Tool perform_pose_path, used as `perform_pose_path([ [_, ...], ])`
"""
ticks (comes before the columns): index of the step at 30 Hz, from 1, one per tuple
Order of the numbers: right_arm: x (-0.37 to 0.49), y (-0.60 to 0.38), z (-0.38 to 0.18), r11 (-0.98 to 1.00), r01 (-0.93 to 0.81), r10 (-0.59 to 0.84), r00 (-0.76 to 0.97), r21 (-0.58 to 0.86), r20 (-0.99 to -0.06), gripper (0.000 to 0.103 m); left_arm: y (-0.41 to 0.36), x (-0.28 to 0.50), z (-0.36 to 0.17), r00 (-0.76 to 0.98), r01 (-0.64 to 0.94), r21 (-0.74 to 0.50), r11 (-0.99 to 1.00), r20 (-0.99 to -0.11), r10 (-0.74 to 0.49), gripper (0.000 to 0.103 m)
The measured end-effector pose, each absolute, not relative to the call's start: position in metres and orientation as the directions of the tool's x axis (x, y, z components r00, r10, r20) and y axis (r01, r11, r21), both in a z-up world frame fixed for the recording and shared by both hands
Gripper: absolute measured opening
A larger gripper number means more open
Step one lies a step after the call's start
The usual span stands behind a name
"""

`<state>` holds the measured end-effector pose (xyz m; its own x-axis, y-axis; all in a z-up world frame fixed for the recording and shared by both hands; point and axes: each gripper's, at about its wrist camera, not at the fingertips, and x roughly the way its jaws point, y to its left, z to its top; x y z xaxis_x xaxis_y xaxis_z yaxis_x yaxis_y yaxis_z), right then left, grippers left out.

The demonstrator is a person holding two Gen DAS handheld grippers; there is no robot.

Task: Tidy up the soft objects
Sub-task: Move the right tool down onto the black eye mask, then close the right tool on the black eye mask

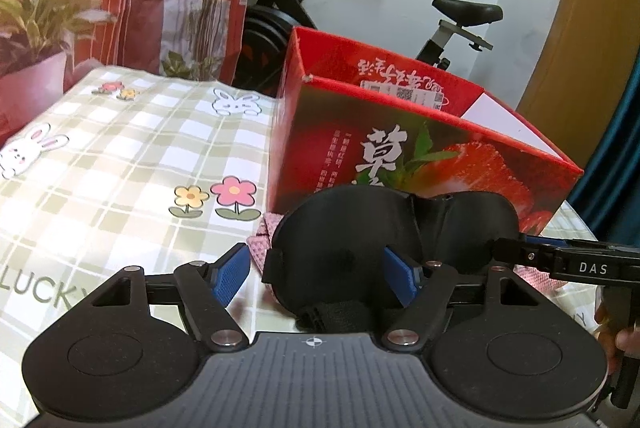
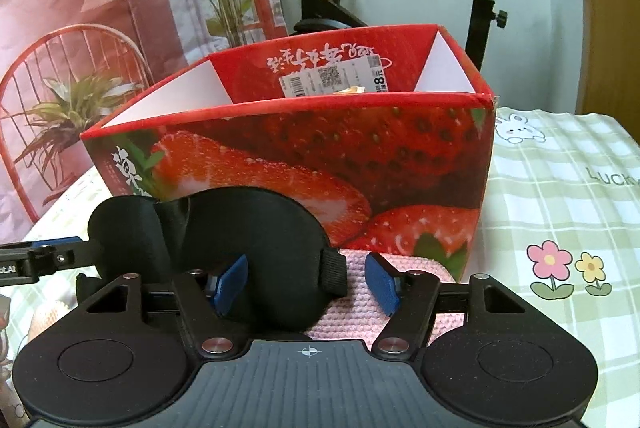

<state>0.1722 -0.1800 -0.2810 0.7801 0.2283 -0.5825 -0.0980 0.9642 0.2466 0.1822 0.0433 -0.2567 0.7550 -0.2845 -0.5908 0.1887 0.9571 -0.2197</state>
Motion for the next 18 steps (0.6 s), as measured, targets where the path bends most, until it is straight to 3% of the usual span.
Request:
perform_pose_path([
  [5,0.173,-0.172,-0.279,0.968,-0.122,0.229,0.780,0.217,-0.582,0.061,0.044,0.193,-0.265,0.722,0.182,-0.293,0.939,-0.609,-0.330,0.074],
  [8,0.174,-0.166,-0.279,0.969,-0.147,0.237,0.778,0.198,-0.582,0.051,0.043,0.196,-0.266,0.715,0.178,-0.310,0.934,-0.611,-0.339,0.074],
  [13,0.171,-0.164,-0.277,0.967,-0.160,0.246,0.783,0.198,-0.572,0.045,0.044,0.192,-0.266,0.723,0.185,-0.319,0.930,-0.597,-0.349,0.073],
  [16,0.166,-0.168,-0.276,0.965,-0.159,0.251,0.797,0.210,-0.550,0.041,0.045,0.190,-0.263,0.732,0.189,-0.325,0.927,-0.583,-0.353,0.067],
  [18,0.162,-0.170,-0.275,0.962,-0.169,0.260,0.807,0.215,-0.530,0.033,0.044,0.188,-0.261,0.732,0.198,-0.324,0.925,-0.579,-0.359,0.066],
])
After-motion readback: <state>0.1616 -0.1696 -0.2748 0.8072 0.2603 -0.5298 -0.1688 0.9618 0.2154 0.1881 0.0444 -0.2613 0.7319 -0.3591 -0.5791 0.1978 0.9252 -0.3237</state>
